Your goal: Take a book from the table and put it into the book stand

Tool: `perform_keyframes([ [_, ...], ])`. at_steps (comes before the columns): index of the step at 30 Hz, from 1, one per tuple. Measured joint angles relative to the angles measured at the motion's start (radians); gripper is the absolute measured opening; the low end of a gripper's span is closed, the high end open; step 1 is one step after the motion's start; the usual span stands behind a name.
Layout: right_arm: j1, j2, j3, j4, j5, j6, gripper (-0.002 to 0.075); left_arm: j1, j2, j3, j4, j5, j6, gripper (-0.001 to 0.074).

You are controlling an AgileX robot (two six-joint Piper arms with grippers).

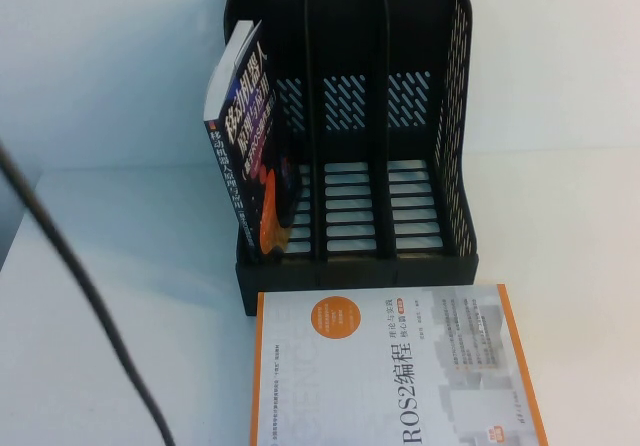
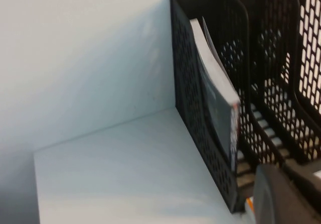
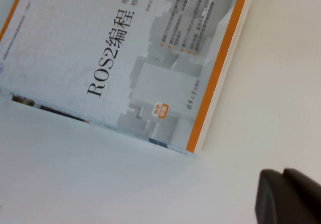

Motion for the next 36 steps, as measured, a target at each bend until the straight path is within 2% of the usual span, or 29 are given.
perform_keyframes([
  [4, 0.000, -0.032, 0.056, -0.019, -0.104, 0.000, -0.0001, 0.000, -0.201, 0.259, -0.011, -0.112, 0.000, -0.0001],
  [10, 0.000, -0.116, 0.116, -0.075, -0.241, 0.000, -0.0001, 0.011, -0.444, 0.560, -0.023, -0.288, 0.000, -0.0001],
  [14, 0.000, -0.165, 0.130, -0.113, -0.274, 0.000, -0.0001, 0.074, -0.520, 0.703, -0.034, -0.376, 0.000, -0.0001],
  [21, 0.000, -0.201, 0.130, -0.155, -0.281, 0.000, -0.0001, 0.258, -0.669, 0.950, -0.040, -0.638, 0.000, -0.0001],
  [25, 0.000, -0.201, 0.130, -0.158, -0.255, 0.000, -0.0001, 0.329, -0.756, 1.059, -0.043, -0.747, 0.000, -0.0001],
  [31, 0.000, -0.201, 0.130, -0.158, -0.250, 0.005, -0.0001, 0.358, -0.892, 1.169, -0.046, -0.839, -0.012, -0.0002],
  [36, -0.001, -0.201, 0.130, -0.086, -0.249, 0.042, -0.0001, 0.370, -0.902, 1.228, -0.047, -0.831, -0.021, -0.0002],
])
